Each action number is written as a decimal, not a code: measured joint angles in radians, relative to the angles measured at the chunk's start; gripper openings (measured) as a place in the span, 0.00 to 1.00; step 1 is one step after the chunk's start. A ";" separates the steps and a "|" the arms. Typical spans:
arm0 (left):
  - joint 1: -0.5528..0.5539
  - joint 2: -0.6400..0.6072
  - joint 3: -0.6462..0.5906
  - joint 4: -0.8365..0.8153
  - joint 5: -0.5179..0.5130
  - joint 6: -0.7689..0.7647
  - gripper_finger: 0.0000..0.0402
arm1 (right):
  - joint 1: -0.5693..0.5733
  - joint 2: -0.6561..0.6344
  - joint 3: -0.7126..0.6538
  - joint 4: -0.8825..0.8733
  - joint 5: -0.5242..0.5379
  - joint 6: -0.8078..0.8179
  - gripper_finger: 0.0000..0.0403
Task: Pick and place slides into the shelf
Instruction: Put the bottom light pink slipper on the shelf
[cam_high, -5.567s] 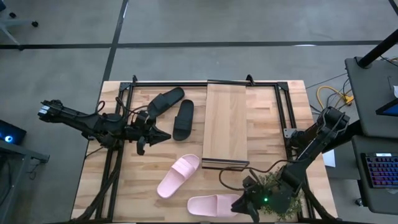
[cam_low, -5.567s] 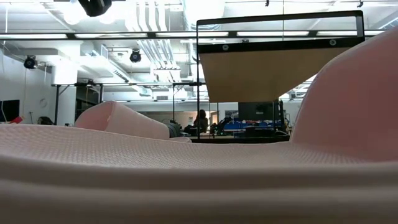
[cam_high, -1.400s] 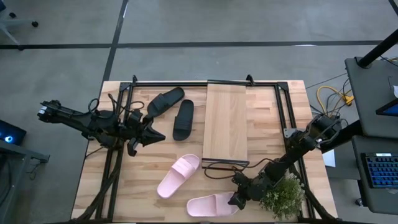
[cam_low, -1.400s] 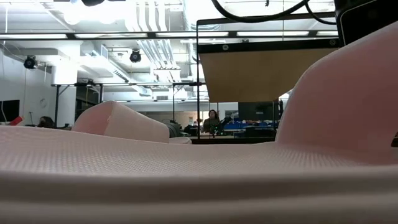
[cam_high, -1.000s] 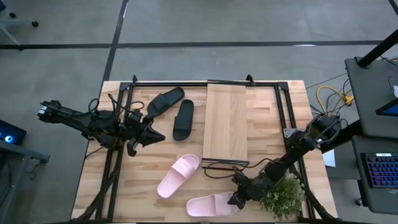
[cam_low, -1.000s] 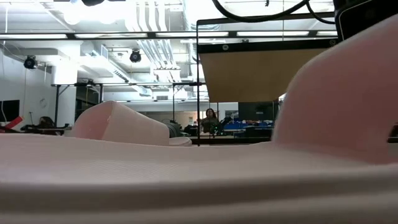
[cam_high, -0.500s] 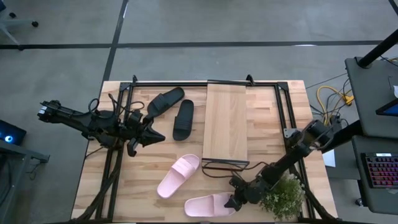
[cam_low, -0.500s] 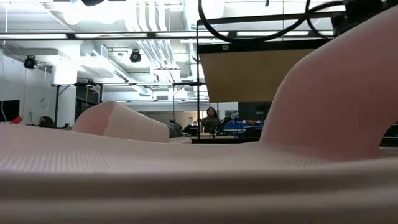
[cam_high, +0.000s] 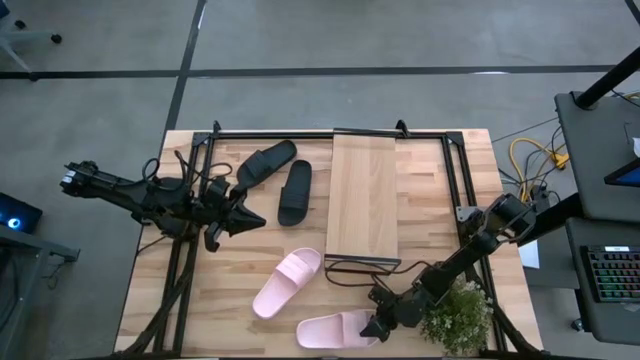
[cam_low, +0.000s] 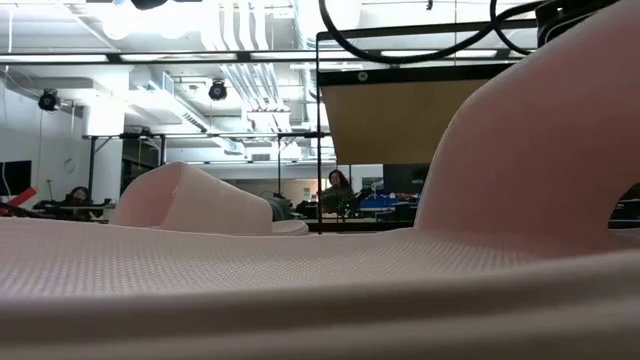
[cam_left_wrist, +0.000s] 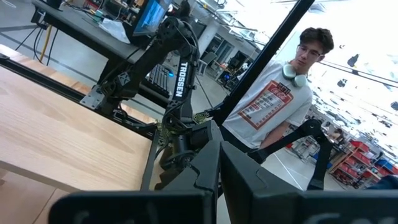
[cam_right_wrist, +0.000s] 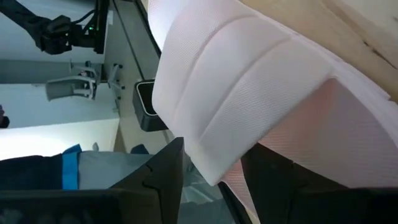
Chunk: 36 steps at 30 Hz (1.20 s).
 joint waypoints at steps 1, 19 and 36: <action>0.000 0.000 0.000 0.000 0.000 0.000 0.00 | 0.000 0.000 0.000 0.000 0.000 0.000 0.36; 0.000 0.001 0.000 -0.001 -0.001 -0.001 0.00 | 0.000 -0.002 0.000 0.001 -0.003 -0.020 0.11; 0.000 0.002 0.000 -0.001 -0.002 0.000 0.00 | 0.000 -0.002 0.000 0.002 -0.028 -0.059 0.02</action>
